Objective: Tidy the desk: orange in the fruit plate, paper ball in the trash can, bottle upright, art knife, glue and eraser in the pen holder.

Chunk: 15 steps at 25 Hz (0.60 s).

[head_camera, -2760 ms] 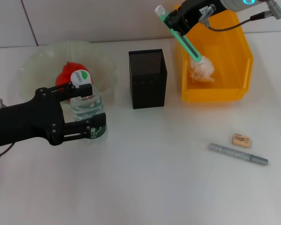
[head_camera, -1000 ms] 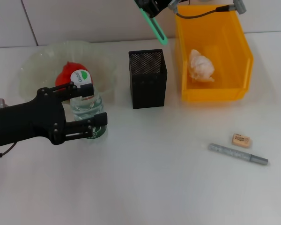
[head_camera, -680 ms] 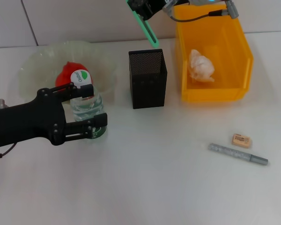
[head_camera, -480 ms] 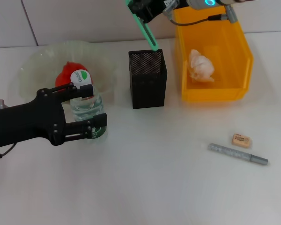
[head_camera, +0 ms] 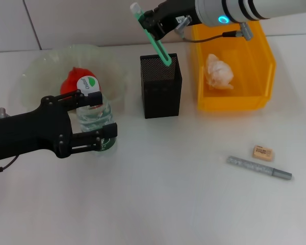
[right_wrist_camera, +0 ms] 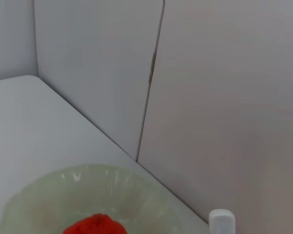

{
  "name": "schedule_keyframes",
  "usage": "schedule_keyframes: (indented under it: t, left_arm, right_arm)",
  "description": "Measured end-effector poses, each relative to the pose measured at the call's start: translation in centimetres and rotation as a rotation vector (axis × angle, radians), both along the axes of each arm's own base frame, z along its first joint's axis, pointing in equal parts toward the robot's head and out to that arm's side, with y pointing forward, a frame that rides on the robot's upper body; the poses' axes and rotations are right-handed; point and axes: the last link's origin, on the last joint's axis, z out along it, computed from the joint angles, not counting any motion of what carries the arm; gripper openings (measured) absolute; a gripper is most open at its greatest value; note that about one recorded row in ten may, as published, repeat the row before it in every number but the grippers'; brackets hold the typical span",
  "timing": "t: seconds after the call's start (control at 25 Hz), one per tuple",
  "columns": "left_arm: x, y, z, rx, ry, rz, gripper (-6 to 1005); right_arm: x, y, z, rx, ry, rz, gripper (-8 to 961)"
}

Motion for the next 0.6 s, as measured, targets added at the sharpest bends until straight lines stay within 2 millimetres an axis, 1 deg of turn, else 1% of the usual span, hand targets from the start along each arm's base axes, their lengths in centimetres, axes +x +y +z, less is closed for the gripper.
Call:
schedule_keyframes:
  t: [0.6]
  left_arm:
    - [0.07,0.04,-0.06,-0.002,0.001,-0.002,806]
  right_arm:
    - [0.97,0.25,-0.96,-0.007,0.030,0.001,88]
